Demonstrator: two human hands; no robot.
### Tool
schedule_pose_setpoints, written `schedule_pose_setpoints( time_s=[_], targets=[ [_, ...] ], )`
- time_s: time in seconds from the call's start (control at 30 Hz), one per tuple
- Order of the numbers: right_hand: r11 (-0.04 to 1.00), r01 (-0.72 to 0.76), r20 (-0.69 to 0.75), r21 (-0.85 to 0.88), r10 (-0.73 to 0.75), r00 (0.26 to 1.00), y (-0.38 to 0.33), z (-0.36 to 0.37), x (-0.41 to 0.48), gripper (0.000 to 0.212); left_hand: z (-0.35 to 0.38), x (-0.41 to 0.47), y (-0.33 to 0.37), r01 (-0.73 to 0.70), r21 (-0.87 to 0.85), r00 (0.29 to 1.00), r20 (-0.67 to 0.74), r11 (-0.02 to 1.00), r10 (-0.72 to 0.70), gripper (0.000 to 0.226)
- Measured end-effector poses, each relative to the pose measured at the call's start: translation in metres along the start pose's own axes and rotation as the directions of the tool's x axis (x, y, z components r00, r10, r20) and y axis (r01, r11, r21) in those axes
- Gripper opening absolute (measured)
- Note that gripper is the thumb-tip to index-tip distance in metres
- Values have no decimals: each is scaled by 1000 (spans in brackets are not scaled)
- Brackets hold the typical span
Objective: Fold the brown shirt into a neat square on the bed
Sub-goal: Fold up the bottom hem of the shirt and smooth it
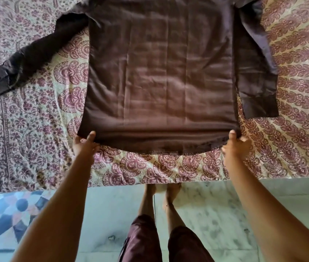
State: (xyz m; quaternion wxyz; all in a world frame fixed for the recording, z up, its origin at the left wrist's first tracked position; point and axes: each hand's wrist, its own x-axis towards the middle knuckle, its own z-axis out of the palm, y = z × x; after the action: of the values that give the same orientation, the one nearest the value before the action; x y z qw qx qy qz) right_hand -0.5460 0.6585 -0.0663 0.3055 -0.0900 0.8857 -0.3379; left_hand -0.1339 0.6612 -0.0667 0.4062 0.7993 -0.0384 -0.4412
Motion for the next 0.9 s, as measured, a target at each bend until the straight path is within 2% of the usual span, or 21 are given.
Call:
schedule_pose_setpoints(
  time_s=[0.1,0.17,0.27,0.37,0.43,0.5,0.53,0.57,0.6,0.63,0.67,0.7,0.73,0.77,0.8,0.9],
  targets=[
    [997,-32,87,71,26,996,18,13,-39,56,17,-29,-19,-7,9,999,33,1000,7,45],
    [997,-71,149,43,64,987,30,22,-50,60,24,-40,-31,26,15,994,110,1000,-28,30],
    [983,-164,248,86,138,959,38,29,-54,30,21,-44,-41,39,58,989,139,998,-47,20],
    [998,-53,192,19,49,980,44,26,-53,19,18,-46,-41,-7,92,998,67,996,1,21],
    [993,43,141,-113,-27,990,44,22,-58,28,21,-51,-38,-81,300,996,-7,951,87,29],
    [962,104,55,-253,-93,994,43,17,-70,46,22,-57,-37,-173,580,967,-54,796,249,48],
    [934,195,28,-300,-196,980,44,14,-74,52,21,-61,-35,-234,655,939,-41,719,342,51],
    [866,362,47,-344,-370,928,46,11,-78,52,20,-64,-35,-333,704,893,21,627,450,50],
    [732,573,123,-370,-572,811,49,10,-79,47,18,-65,-36,-470,738,814,150,485,561,44],
    [544,761,250,-353,-729,637,55,10,-79,40,17,-64,-38,-607,736,710,332,301,621,37],
    [355,887,404,-295,-795,452,58,11,-78,35,15,-62,-40,-718,685,599,518,124,610,30],
    [209,950,546,-231,-781,305,59,14,-76,32,14,-59,-43,-787,616,510,669,-20,540,28],
    [112,976,650,-187,-731,208,59,17,-75,30,14,-55,-44,-825,552,448,770,-121,454,31],
    [59,983,712,-173,-683,166,57,21,-76,31,14,-53,-44,-846,502,410,828,-180,382,36],
    [48,983,745,-180,-646,168,53,24,-75,31,16,-50,-43,-858,466,380,858,-214,344,39],
    [121,971,781,-206,-578,238,35,34,-73,22,22,-50,-28,-889,403,320,887,-216,334,21]
  ],
)
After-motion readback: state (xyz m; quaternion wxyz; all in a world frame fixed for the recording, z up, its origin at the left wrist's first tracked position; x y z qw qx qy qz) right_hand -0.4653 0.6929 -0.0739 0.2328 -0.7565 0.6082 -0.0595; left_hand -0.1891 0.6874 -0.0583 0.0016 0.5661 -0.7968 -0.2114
